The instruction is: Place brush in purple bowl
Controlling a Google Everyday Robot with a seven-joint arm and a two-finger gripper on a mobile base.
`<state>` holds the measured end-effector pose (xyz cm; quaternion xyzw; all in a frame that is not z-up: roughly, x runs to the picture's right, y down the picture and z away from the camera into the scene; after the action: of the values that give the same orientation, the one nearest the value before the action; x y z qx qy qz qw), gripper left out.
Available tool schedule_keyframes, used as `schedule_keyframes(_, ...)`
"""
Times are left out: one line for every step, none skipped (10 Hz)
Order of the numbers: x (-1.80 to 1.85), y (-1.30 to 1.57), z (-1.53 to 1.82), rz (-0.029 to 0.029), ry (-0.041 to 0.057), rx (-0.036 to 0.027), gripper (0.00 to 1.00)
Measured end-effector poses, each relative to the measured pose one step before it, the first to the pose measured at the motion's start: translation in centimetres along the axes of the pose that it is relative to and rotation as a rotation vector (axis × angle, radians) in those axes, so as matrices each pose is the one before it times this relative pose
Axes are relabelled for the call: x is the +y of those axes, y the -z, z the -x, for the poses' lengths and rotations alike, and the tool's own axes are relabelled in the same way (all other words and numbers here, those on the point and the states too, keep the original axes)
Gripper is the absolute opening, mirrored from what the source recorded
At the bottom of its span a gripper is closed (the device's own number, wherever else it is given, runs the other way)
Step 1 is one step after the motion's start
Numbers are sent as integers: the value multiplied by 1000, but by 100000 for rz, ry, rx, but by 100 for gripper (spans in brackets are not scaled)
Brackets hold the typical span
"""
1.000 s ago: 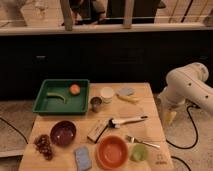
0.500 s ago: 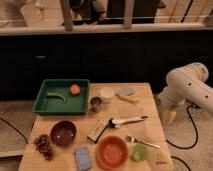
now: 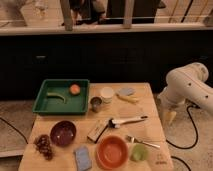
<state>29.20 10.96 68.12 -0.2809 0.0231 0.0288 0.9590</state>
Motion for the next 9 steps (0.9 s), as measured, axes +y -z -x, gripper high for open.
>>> schedule_keyframes(15, -12, 4, 24, 11, 10, 80)
schedule_keyframes(233, -193, 270, 346, -335, -380, 80)
schedule_keyframes(420, -265, 670, 558, -690, -1063, 80)
schedule_keyframes(473, -395, 1290, 701, -484, -1337, 80)
schedule_keyframes(150, -206, 858, 321, 85, -795, 80)
schedule_keyframes(192, -147, 235, 432, -186, -606, 80)
schedule_keyframes(105, -84, -181, 111, -392, -127, 80)
schedule_keyframes(87, -119, 70, 176, 48, -325, 80)
schedule_keyframes(214, -338, 364, 251, 522, -468, 80)
